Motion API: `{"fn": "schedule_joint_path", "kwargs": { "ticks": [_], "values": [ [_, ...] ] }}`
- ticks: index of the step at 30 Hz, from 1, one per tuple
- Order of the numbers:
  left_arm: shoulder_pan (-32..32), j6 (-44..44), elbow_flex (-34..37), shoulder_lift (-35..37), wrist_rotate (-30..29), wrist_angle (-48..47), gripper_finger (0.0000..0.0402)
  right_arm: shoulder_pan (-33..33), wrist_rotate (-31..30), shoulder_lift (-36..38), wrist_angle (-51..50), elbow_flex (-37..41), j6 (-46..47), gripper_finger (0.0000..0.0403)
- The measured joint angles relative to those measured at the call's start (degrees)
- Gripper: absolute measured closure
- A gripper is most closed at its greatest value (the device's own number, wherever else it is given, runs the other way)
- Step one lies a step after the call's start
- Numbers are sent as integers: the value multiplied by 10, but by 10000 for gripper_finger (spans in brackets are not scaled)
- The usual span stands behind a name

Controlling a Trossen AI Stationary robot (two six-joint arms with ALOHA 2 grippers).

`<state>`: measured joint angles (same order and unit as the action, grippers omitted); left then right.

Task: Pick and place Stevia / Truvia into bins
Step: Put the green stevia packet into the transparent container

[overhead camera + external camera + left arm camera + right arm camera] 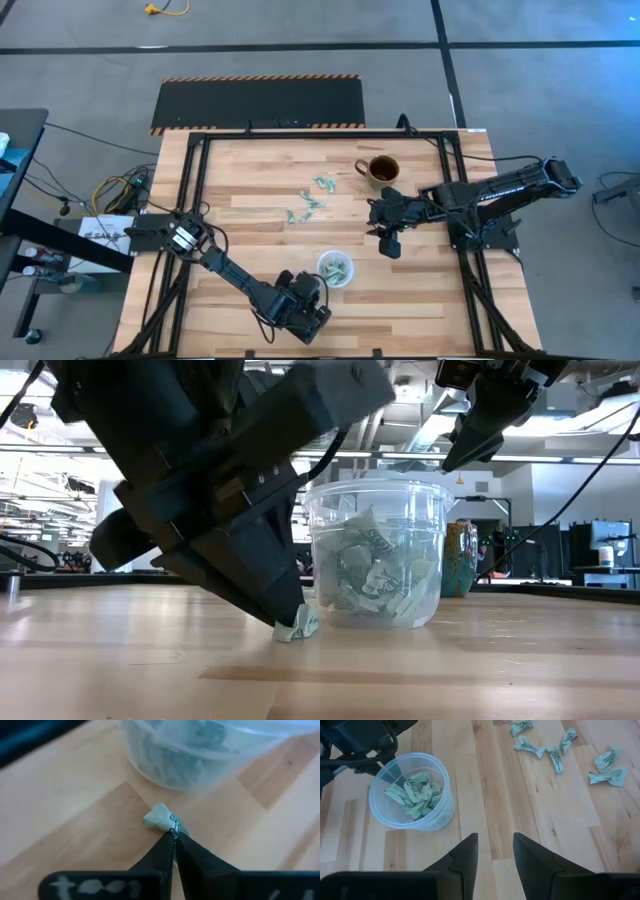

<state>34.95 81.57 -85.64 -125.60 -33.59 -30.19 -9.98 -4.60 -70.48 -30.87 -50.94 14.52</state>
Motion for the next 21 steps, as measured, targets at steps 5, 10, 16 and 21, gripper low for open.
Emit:
{"fn": "schedule_joint_path", "kwargs": {
  "ticks": [5, 10, 16, 21],
  "values": [
    [16, -1, -20, 31, 1, -17, 399, 0, 0, 0, 0, 0, 0, 287],
    [30, -3, -25, 81, -31, -62, 401, 0, 0, 0, 0, 0, 0, 287],
    [26, -91, -27, 147, -104, -72, 401, 0, 0, 0, 0, 0, 0, 287],
    [-30, -222, -27, 163, -97, -41, 401, 0, 0, 0, 0, 0, 0, 287]
  ]
}}
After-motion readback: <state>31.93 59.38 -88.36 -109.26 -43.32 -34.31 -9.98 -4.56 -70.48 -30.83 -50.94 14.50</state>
